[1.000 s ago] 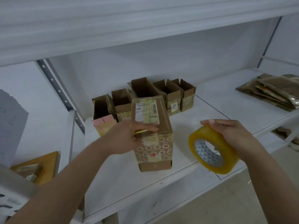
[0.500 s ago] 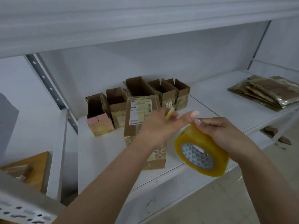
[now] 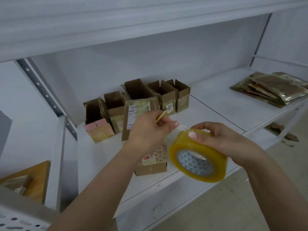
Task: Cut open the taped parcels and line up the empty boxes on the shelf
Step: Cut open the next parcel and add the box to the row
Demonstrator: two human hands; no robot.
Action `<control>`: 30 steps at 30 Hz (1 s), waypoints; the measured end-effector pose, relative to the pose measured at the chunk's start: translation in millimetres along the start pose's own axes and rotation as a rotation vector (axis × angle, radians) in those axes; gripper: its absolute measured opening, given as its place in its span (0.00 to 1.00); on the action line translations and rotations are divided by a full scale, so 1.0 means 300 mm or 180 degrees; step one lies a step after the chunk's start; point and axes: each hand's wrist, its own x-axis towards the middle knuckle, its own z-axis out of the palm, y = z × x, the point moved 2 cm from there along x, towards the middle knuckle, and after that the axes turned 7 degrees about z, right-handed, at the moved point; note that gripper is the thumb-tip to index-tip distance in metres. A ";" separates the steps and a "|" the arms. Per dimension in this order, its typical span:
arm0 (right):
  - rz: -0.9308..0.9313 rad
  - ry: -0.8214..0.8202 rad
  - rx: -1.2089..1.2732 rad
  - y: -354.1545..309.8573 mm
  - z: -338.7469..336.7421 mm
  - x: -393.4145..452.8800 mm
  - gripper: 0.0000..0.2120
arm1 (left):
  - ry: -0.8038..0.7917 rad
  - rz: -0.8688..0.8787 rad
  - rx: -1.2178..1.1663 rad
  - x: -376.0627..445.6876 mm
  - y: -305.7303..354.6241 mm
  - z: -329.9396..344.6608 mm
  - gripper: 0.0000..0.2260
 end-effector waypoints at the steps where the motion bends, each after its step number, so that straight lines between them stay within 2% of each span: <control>1: -0.0088 -0.0007 0.0059 -0.004 -0.013 -0.002 0.44 | 0.0060 -0.0057 0.0015 -0.003 -0.014 -0.012 0.08; 3: -0.0269 -0.0073 0.0165 -0.016 -0.040 -0.007 0.48 | 0.0149 -0.0136 0.0062 -0.015 -0.041 -0.030 0.08; 5: -0.0394 -0.0193 0.0219 -0.033 -0.051 -0.012 0.46 | 0.0234 -0.0152 0.0067 -0.027 -0.059 -0.042 0.09; 10: -0.0544 -0.0500 0.0094 -0.046 -0.047 0.006 0.47 | 0.0375 -0.0159 0.0082 -0.041 -0.064 -0.073 0.09; 20: -0.0308 -0.0527 -0.0375 -0.022 -0.075 0.027 0.49 | 0.0958 -0.0594 0.0437 -0.121 -0.166 -0.273 0.10; 22: -0.0241 -0.0443 -0.0386 -0.021 -0.066 0.040 0.43 | 0.1037 -0.0692 0.0446 -0.148 -0.178 -0.295 0.10; 25: -0.0175 -0.0209 -0.0293 -0.024 -0.062 0.056 0.29 | 0.1192 -0.0789 0.0413 -0.176 -0.203 -0.345 0.09; 27: -0.0123 0.0051 -0.0486 -0.026 -0.067 0.071 0.25 | 0.1199 -0.0854 0.0385 -0.189 -0.220 -0.353 0.10; 30: -0.0067 0.0321 -0.0730 -0.047 -0.074 0.088 0.24 | 0.1235 -0.1040 0.0370 -0.195 -0.247 -0.328 0.11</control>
